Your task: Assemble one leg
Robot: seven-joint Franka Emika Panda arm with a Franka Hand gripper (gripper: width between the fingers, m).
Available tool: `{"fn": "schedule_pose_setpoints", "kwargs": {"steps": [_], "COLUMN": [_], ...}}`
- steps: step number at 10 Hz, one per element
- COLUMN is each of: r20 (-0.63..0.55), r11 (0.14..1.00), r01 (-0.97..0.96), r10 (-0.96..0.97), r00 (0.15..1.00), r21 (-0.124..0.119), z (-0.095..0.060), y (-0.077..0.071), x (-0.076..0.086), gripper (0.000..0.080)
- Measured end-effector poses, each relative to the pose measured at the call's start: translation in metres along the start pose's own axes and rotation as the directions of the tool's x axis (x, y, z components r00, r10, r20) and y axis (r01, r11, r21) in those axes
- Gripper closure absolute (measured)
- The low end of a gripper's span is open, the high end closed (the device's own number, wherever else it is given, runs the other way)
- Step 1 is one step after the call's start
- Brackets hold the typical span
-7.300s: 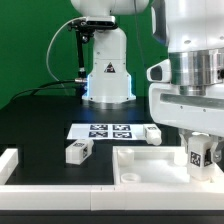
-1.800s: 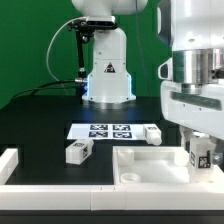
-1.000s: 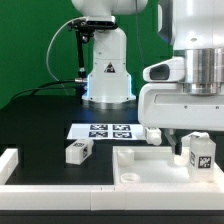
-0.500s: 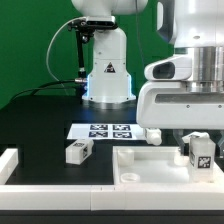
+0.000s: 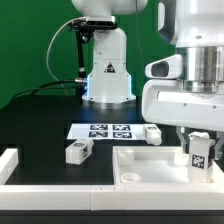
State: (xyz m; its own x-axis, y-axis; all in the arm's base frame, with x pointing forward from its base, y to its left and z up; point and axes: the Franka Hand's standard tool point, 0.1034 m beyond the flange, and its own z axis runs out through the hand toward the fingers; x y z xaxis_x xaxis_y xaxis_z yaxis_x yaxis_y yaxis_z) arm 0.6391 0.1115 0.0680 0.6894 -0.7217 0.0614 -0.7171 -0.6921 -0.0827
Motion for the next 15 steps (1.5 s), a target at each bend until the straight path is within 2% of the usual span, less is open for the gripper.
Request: {"fn": "schedule_pose_setpoints", "kwargs": {"steps": [2, 4, 8, 9, 11, 12, 13, 14, 15], "r20": [0.025, 0.061, 0.064, 0.064, 0.093, 0.090, 0.090, 0.090, 0.091], "r11": [0.957, 0.810, 0.650, 0.585, 0.382, 0.362, 0.389, 0.390, 0.393], "r01": [-0.291, -0.586, -0.759, -0.811, -0.924, -0.932, -0.921, -0.921, -0.919], "r10": [0.291, 0.586, 0.759, 0.810, 0.921, 0.929, 0.918, 0.917, 0.916], "r00": [0.956, 0.808, 0.648, 0.582, 0.379, 0.359, 0.387, 0.388, 0.391], "r21": [-0.016, -0.017, -0.030, -0.031, -0.022, -0.009, -0.008, -0.008, -0.007], "z": [0.0000, 0.0007, 0.0006, 0.0007, 0.0011, 0.0009, 0.0012, 0.0017, 0.0009], "y": [-0.0003, -0.0015, -0.0021, -0.0022, -0.0022, -0.0014, -0.0013, -0.0013, -0.0020], "x": [0.0012, -0.0005, -0.0007, 0.0000, 0.0007, 0.0006, 0.0003, -0.0002, -0.0003], "gripper": [0.0515, 0.0515, 0.0515, 0.0515, 0.0515, 0.0515, 0.0514, 0.0455, 0.0278]}}
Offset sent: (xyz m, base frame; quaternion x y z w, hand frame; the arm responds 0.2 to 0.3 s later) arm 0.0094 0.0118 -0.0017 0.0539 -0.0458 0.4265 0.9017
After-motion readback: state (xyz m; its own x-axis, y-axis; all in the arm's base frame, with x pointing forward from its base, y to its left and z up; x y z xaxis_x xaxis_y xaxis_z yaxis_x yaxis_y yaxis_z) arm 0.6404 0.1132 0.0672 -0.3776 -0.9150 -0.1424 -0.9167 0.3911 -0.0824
